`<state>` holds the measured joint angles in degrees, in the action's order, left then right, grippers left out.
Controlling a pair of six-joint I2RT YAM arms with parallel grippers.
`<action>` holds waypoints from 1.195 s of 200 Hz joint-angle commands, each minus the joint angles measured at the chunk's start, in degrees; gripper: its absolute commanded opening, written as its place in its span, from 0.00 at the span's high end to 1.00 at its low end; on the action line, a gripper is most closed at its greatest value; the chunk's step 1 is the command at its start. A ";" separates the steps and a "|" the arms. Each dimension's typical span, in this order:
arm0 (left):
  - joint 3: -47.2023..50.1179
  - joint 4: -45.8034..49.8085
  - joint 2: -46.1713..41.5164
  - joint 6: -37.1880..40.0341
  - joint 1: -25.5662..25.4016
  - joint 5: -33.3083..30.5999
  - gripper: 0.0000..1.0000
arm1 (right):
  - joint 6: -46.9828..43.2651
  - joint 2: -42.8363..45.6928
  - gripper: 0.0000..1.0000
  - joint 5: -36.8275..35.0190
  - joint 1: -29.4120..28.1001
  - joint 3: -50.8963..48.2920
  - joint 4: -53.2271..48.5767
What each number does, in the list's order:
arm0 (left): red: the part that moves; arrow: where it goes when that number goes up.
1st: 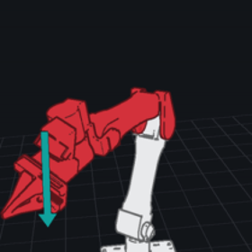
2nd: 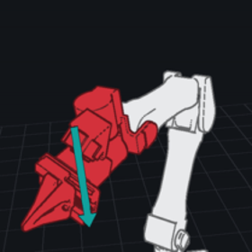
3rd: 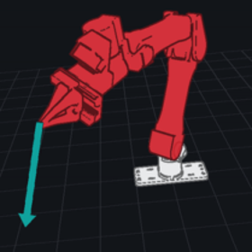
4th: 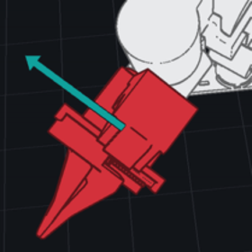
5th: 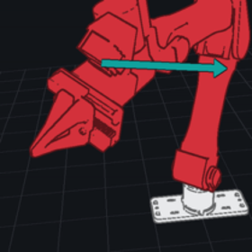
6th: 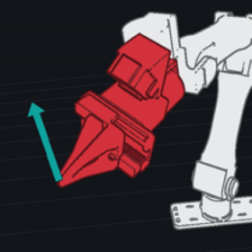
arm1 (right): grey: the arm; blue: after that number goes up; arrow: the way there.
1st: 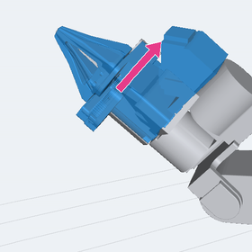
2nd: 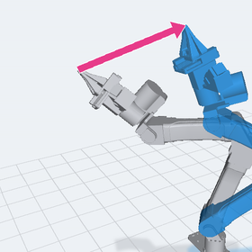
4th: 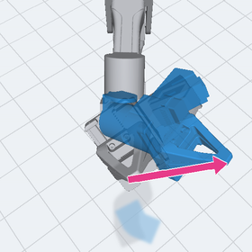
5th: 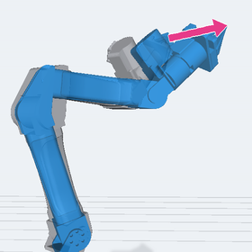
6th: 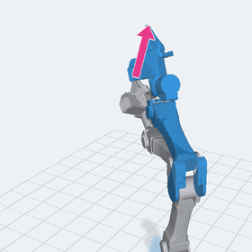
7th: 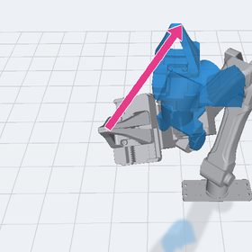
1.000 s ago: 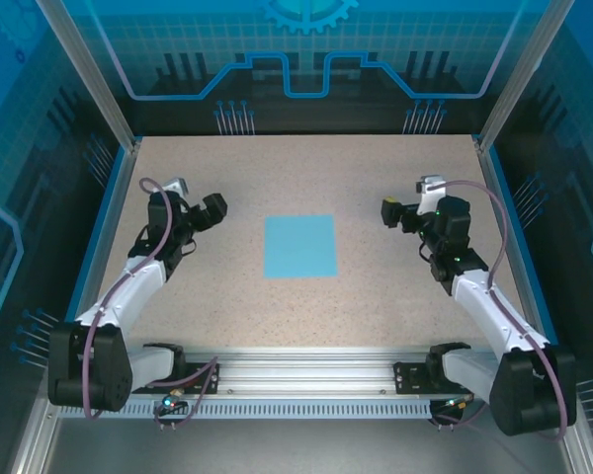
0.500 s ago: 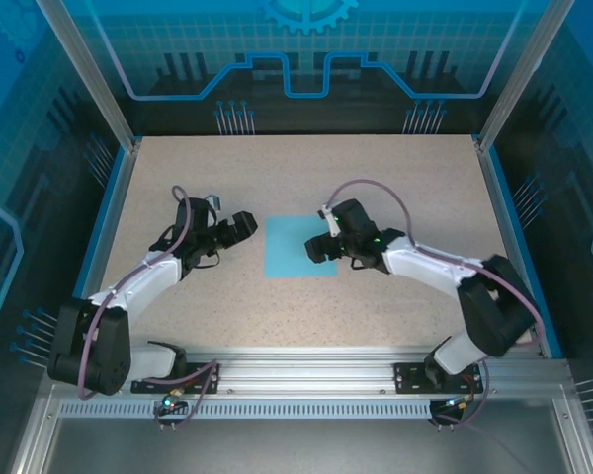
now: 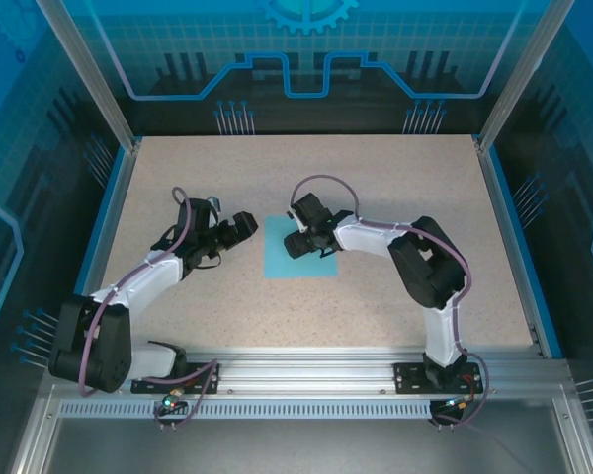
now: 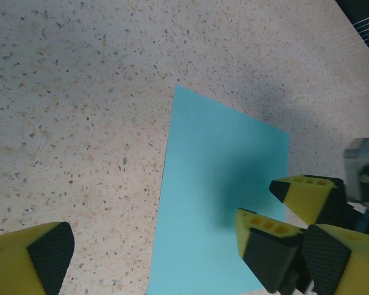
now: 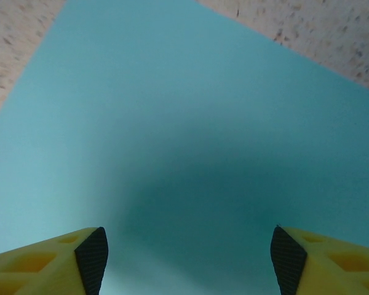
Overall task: Fold a paper plane with a square sheet of paper (fold left side to right side)
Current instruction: Move the square sheet of paper to the center of the table.
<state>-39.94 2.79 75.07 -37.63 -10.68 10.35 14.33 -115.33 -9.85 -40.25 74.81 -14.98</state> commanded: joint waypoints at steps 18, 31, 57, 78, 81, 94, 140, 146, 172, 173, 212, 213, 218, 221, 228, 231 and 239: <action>0.10 1.68 -0.18 -1.22 -0.40 -0.80 0.01 | 0.34 -2.37 0.27 -1.92 -1.48 0.95 -4.78; -0.01 1.73 -0.14 -1.13 -0.41 -0.87 0.01 | 1.08 -2.11 0.27 -1.93 -1.54 -0.24 -4.88; -0.25 2.13 0.14 -0.96 -0.48 -0.95 0.01 | 3.32 -0.28 0.27 -2.18 -2.08 -4.10 -4.82; -0.29 2.12 0.30 -0.93 -0.40 -0.97 0.01 | 5.19 1.76 0.26 -2.68 -2.71 -7.65 -4.45; -0.26 2.14 0.36 -0.95 -0.41 -0.98 0.01 | 5.38 2.01 0.26 -2.76 -2.79 -8.11 -4.44; -0.30 1.98 0.51 -0.96 -0.47 -0.86 0.01 | 5.94 3.22 0.26 -2.82 -3.14 -9.98 -3.96; -1.06 2.66 1.04 -1.05 -0.48 1.00 0.01 | 7.08 6.23 0.26 -3.87 -4.31 -13.87 -3.94; -1.18 2.82 1.05 -0.95 -0.40 1.59 0.01 | 7.20 6.40 0.26 -4.02 -4.29 -14.03 -3.87; -2.34 4.77 1.71 -0.87 -0.48 4.78 0.01 | 6.76 7.71 0.24 -4.39 -4.25 -13.07 -3.78; -2.43 4.86 1.77 -0.87 -0.48 4.95 0.01 | 6.72 7.78 0.24 -4.39 -4.24 -13.00 -3.76; -4.04 6.81 4.74 -1.09 -1.04 12.99 0.06 | 5.49 12.04 0.05 -4.57 -2.69 -10.79 -3.05; -4.06 6.85 4.83 -1.07 -1.11 13.14 0.06 | 5.52 12.18 0.05 -4.52 -2.62 -10.76 -3.04; -4.26 7.13 5.15 -1.09 -1.39 13.81 0.07 | 5.55 12.73 0.03 -4.48 -2.27 -10.66 -3.10; -4.34 7.14 5.44 -1.05 -1.56 14.19 0.08 | 5.58 13.16 0.02 -4.43 -2.08 -10.50 -3.17; -4.49 7.08 6.05 -1.07 -2.13 15.49 0.10 | 5.62 13.80 0.01 -4.47 -1.48 -10.47 -3.33; -4.68 7.14 6.32 -1.09 -2.42 15.95 0.10 | 5.69 14.17 0.00 -4.46 -1.18 -10.46 -3.43; -5.03 7.17 7.09 -1.07 -3.25 17.04 0.12 | 5.66 14.84 0.00 -4.44 -0.45 -10.47 -3.79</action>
<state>-42.72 7.55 80.05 -37.65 -11.77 20.32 19.99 -104.36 -14.15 -42.94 63.09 -16.69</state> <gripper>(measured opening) 0.906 0.990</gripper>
